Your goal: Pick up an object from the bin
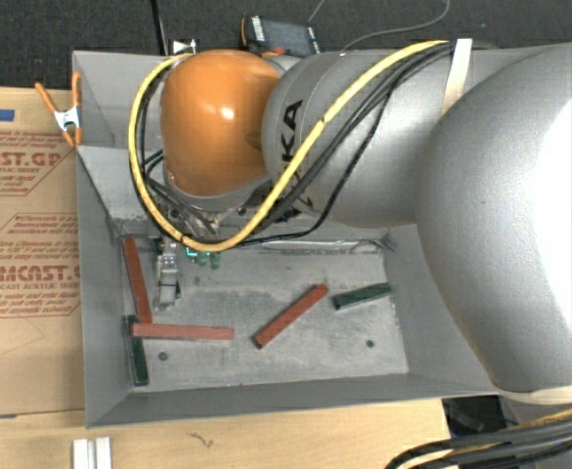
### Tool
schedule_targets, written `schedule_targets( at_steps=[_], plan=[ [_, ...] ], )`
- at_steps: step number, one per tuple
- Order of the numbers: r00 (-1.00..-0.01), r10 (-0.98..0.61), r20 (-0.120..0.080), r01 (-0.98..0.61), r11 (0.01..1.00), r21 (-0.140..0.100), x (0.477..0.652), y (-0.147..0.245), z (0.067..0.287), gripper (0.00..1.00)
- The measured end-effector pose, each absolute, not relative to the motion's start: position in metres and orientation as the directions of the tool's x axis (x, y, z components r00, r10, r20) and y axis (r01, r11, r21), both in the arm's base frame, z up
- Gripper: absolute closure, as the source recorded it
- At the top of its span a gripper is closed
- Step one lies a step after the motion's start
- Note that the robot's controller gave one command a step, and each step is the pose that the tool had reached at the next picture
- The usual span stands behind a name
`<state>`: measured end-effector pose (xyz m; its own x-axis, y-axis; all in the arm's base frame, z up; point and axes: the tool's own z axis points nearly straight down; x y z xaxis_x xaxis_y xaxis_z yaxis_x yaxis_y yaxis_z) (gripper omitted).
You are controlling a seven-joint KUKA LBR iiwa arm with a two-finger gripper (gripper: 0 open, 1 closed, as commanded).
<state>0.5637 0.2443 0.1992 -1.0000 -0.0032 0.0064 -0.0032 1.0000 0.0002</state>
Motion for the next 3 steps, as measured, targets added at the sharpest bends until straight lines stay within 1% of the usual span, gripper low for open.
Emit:
schedule_targets(
  at_steps=[1,2,3],
  plan=[
    [-0.98,-0.201,0.007,-0.201,0.98,-0.001,0.508,0.202,0.1,0.0],
    [-0.991,-0.135,0.003,-0.135,0.991,-0.001,0.521,0.159,0.068,0.0],
    [-0.99,-0.138,0.001,-0.138,0.99,0.002,0.521,0.161,0.069,1.0]
  ],
)
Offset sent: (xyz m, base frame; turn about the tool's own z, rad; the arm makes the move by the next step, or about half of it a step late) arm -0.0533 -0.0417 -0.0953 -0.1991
